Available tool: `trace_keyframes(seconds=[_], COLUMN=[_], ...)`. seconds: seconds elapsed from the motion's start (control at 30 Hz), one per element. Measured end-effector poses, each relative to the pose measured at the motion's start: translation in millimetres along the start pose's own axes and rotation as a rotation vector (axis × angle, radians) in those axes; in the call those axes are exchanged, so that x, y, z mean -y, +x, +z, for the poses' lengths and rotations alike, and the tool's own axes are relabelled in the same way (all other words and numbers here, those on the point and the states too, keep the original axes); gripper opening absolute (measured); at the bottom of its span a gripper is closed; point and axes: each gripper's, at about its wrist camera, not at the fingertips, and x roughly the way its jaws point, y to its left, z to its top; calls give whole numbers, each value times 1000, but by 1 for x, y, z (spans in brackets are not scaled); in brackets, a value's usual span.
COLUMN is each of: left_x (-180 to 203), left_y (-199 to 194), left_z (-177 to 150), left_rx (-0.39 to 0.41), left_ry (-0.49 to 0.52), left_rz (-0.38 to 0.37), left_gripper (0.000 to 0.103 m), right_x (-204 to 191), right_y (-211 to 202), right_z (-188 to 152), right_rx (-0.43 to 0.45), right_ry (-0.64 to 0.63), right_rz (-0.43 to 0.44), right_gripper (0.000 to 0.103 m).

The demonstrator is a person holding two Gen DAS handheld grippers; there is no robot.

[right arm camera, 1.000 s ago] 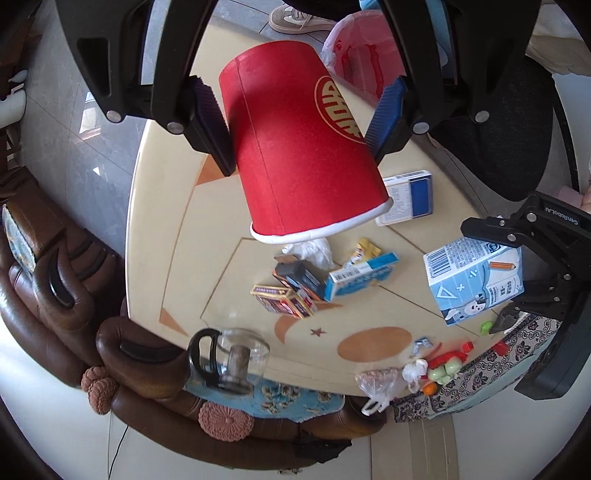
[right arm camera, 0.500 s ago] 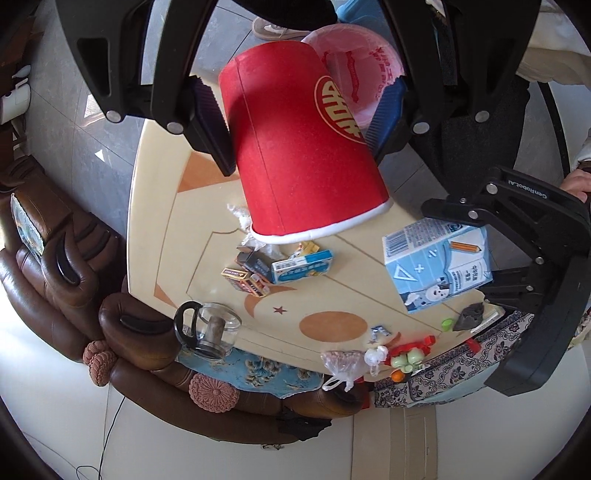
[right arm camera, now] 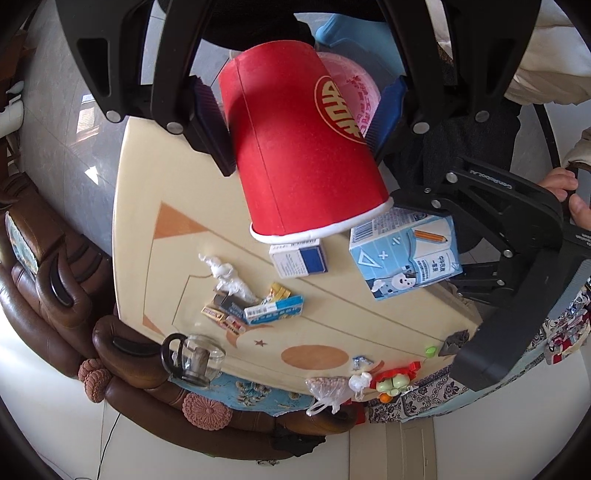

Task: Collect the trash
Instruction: 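Grasp the red cup with the right tool while the left tool grasps the blue-white box, then carry the red cup and blue-white box down over the pink bin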

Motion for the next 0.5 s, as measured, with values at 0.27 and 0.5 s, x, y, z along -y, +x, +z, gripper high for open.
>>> trace_keyframes(seconds=[0.27, 0.5], left_x=[10, 12], left_y=[42, 95], left_z=[-22, -38], left_rx=[-59, -142], left_ry=[13, -12], left_rz=[10, -36], left_gripper=[71, 71], right_x=[-8, -7], right_y=[27, 65], right_z=[-30, -61], right_rx=[-44, -89], right_ry=[13, 43], right_rz=[-9, -10], right_gripper=[67, 68])
